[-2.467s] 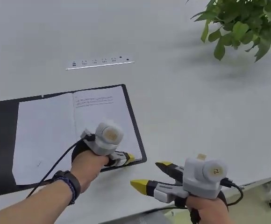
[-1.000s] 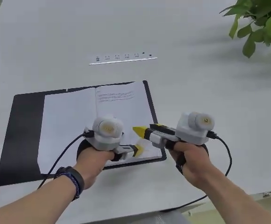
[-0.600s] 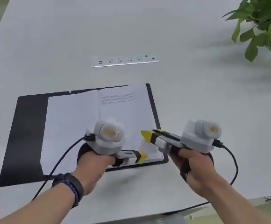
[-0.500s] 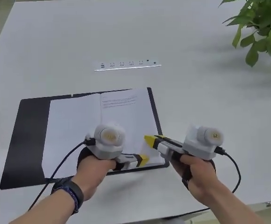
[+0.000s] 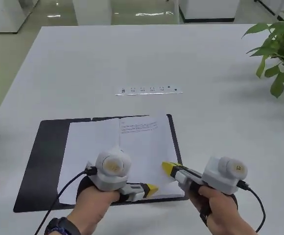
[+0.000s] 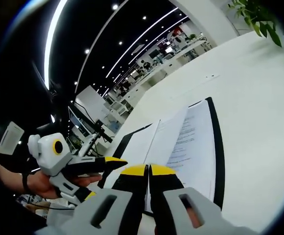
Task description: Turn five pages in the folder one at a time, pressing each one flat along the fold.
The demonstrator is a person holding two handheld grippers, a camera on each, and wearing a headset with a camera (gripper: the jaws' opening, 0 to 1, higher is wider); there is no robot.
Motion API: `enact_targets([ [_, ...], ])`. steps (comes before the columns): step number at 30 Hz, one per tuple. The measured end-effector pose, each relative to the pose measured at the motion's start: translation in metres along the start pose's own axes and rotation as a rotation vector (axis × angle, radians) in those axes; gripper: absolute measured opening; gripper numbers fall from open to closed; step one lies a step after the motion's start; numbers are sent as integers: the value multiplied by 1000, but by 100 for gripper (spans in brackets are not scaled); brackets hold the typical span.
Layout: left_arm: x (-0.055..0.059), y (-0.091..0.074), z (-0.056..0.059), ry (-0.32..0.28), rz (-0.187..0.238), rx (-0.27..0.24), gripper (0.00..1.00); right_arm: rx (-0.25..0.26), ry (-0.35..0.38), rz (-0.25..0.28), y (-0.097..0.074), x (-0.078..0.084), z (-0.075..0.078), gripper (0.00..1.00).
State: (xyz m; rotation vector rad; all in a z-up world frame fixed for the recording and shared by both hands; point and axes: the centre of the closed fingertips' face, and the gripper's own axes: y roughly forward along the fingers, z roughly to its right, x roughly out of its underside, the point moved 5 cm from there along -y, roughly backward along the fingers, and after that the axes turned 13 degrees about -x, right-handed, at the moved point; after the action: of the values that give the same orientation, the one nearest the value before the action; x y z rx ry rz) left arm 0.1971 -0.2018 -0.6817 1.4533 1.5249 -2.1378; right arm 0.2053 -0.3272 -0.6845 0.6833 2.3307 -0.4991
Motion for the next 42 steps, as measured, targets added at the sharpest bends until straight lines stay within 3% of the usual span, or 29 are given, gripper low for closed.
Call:
enact_targets([
  [10, 6, -35, -39, -54, 41, -88, 67, -40, -4, -9, 20, 0, -16, 0],
  [20, 10, -66, -68, -110, 82, -174, 68, -99, -20, -53, 45, 1, -40, 0],
  [35, 23, -98, -95, -157, 114, -256, 69, -145, -21, -78, 70, 6, -62, 0],
  [42, 29, -108, -100, -171, 121, -271, 69, -162, -23, -89, 85, 10, -71, 0],
])
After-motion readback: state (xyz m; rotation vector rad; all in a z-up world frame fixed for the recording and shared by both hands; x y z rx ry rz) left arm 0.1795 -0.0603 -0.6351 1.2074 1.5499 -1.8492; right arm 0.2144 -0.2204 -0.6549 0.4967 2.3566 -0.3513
